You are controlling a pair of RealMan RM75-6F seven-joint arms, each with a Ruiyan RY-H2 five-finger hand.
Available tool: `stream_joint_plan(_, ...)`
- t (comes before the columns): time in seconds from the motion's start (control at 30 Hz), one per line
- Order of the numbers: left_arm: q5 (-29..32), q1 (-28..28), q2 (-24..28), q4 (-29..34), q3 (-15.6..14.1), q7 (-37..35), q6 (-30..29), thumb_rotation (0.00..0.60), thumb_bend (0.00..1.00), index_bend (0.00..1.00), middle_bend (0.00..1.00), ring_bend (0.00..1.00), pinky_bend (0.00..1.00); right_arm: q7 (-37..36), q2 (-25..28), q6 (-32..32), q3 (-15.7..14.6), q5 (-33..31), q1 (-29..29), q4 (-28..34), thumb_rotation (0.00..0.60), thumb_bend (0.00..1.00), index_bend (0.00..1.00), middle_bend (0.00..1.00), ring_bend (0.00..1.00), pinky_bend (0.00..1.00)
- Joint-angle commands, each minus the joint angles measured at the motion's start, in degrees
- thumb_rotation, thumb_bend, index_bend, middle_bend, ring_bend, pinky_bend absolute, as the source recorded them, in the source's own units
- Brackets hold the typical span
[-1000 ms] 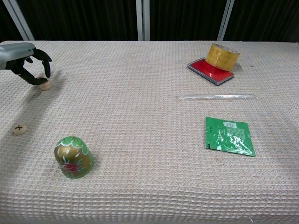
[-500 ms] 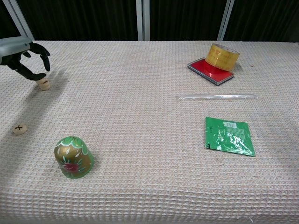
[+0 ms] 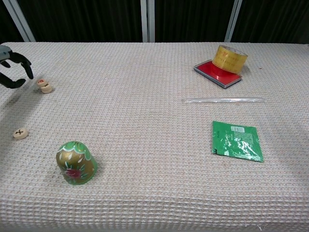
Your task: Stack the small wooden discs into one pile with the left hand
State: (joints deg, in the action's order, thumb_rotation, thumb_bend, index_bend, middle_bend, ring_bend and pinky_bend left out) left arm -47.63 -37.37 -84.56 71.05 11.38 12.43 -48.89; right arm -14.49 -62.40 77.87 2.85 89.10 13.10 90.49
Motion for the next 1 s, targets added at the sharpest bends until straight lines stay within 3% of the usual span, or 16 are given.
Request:
stream_joint_plan(0.03, 0.4, -0.4, -0.5, -0.8, -0.1, 0.7, 0.4, 0.6, 0.51, 0.39, 0.1, 0.08, 0.14, 0.2, 0.1, 0.1, 0.0, 0.0, 0.0, 0.2, 0.6, 0.26, 0.0, 0.16, 0.0, 0.0)
stream_joint_plan(1.0, 2.8, -1.6, -0.9, 1.1, -0.6, 6.0, -0.2, 0.6, 0.51, 0.39, 0.1, 0.08, 0.14, 0.0, 0.1, -0.1, 0.1, -0.4, -0.2, 0.2, 0.6, 0.26, 0.0, 0.16, 0.0, 0.0)
